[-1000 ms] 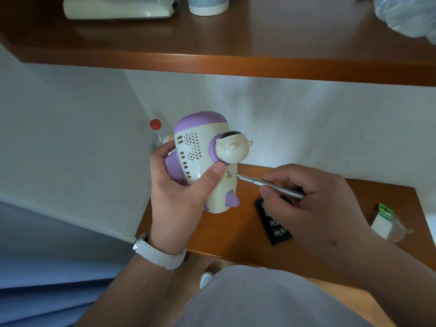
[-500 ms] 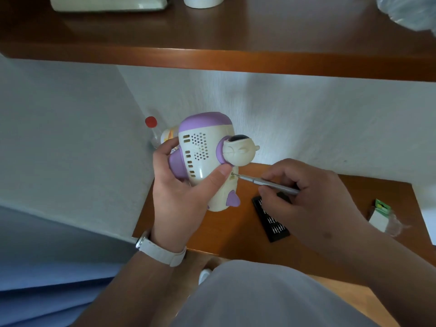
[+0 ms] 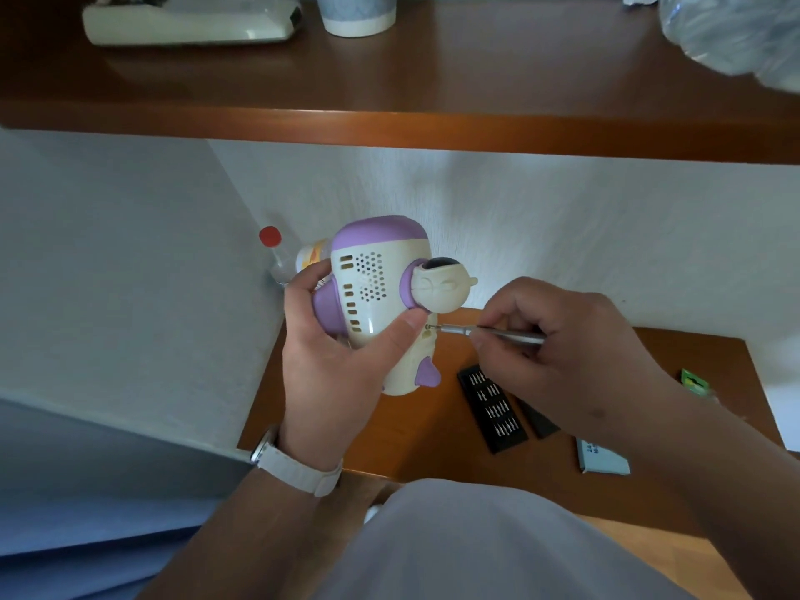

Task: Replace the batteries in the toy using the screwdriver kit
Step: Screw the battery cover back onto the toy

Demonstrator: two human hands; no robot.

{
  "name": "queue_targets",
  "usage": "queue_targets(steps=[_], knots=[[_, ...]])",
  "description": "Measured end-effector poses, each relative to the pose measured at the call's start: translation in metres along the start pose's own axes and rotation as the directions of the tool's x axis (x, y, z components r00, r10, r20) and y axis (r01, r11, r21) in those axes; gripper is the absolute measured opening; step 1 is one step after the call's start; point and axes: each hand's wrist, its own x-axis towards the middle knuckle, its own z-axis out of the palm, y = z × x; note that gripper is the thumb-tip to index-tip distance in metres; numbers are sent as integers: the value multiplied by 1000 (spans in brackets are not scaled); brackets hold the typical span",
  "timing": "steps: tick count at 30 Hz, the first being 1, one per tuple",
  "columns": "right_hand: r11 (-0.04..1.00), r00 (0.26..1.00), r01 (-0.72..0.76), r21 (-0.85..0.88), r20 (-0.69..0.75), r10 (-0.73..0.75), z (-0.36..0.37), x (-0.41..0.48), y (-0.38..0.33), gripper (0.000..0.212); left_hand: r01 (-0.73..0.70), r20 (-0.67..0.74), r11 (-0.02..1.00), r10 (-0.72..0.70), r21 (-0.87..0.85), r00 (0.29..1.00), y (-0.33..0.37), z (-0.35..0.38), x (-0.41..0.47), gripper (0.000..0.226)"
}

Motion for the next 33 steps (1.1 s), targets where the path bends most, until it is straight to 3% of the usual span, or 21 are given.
queue_targets(steps=[14, 17, 33], knots=[[981, 986, 146, -131, 106, -132, -19, -3, 16, 13, 47, 19, 999, -47, 14, 999, 5, 14, -2, 84], [979, 985, 150, -138, 107, -135, -24, -4, 18, 4, 56, 19, 998, -56, 22, 998, 6, 17, -5, 84], [975, 974, 178, -135, 167, -155, -45, -10, 35, 16, 98, -19, 994, -99, -39, 995, 10, 42, -20, 86]])
